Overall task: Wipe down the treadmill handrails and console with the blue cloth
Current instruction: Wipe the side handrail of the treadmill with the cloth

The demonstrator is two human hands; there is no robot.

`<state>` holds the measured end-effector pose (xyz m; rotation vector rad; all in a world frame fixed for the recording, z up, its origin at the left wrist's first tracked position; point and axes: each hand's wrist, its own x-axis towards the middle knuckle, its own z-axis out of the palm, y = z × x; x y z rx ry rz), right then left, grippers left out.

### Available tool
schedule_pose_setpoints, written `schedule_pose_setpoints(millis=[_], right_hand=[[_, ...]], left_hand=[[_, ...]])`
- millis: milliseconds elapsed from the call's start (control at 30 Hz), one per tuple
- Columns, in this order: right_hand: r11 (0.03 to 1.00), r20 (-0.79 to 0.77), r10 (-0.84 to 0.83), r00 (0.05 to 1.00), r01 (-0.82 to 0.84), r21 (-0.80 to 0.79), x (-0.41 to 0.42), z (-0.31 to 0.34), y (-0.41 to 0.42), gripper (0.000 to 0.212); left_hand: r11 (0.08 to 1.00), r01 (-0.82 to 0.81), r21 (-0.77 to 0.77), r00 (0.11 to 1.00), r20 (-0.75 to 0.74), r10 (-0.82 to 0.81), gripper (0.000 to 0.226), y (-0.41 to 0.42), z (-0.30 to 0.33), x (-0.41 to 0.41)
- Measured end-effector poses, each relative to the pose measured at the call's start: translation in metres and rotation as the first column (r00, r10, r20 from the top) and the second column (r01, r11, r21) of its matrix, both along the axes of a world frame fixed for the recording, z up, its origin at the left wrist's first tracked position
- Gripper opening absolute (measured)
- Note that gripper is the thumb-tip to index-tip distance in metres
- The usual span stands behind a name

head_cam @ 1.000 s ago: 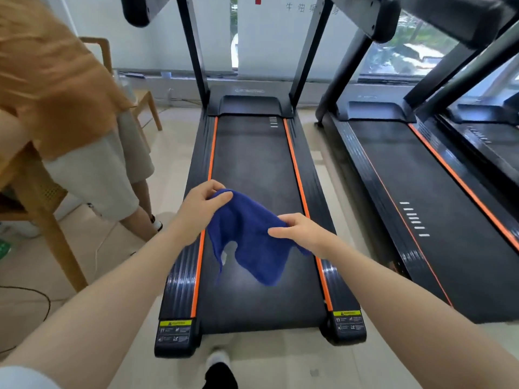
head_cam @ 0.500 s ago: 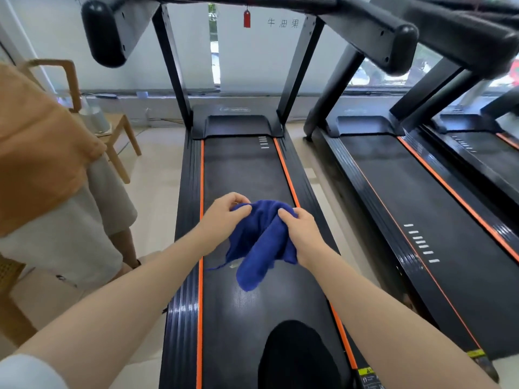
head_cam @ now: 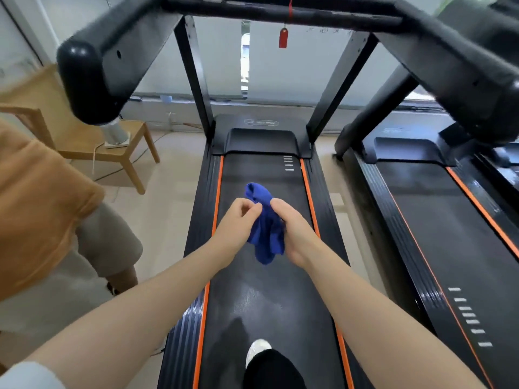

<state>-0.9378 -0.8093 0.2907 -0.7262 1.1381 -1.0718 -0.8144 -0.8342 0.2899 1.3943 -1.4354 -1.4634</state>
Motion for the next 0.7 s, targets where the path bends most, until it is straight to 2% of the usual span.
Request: schedule_pose_setpoints(millis=[100, 200, 300, 367, 467, 567, 633, 700], right_hand=[[0.997, -0.053, 0.077, 0.996, -0.078, -0.01, -0.017, 0.046, -0.061, 0.018], [0.986, -0.167, 0.154, 0.974, -0.161, -0.034, -0.029, 0.095, -0.108, 0.032], [0.968, -0.198, 0.239, 0.951, -0.25, -0.033, -0.027, 0.135, -0.131, 0.046], [0.954, -0.218, 0.291, 0.931, -0.299, 0.0, -0.02, 0.155, -0.142, 0.05], [0.951, -0.294, 0.303, 0.907, -0.307, 0.032, -0.001, 0.177, -0.162, 0.037], [0.97, -0.405, 0.241, 0.882, -0.236, 0.064, 0.024, 0.183, -0.184, 0.022], [0.977, -0.445, 0.214, 0.87, -0.186, 0.106, 0.043, 0.182, -0.198, 0.019], [0.976, -0.475, 0.216, 0.853, -0.175, 0.13, 0.061, 0.181, -0.208, 0.018]], left_hand=[[0.995, -0.03, 0.095, 0.997, -0.068, 0.036, 0.028, -0.056, 0.043, -0.015], [0.983, -0.068, 0.173, 0.972, -0.212, 0.104, 0.044, -0.093, 0.098, -0.022], [0.978, -0.06, 0.2, 0.975, -0.198, 0.1, 0.046, -0.112, 0.141, -0.017], [0.984, -0.017, 0.18, 0.995, -0.094, 0.034, 0.04, -0.121, 0.169, -0.008], [1.0, -0.003, -0.001, 0.99, 0.141, 0.003, 0.026, -0.136, 0.201, 0.015], [0.971, -0.063, -0.23, 0.948, 0.291, 0.13, 0.011, -0.146, 0.224, 0.048], [0.913, -0.146, -0.381, 0.868, 0.393, 0.303, 0.01, -0.153, 0.231, 0.079], [0.832, -0.189, -0.521, 0.749, 0.472, 0.465, 0.017, -0.16, 0.233, 0.113]])
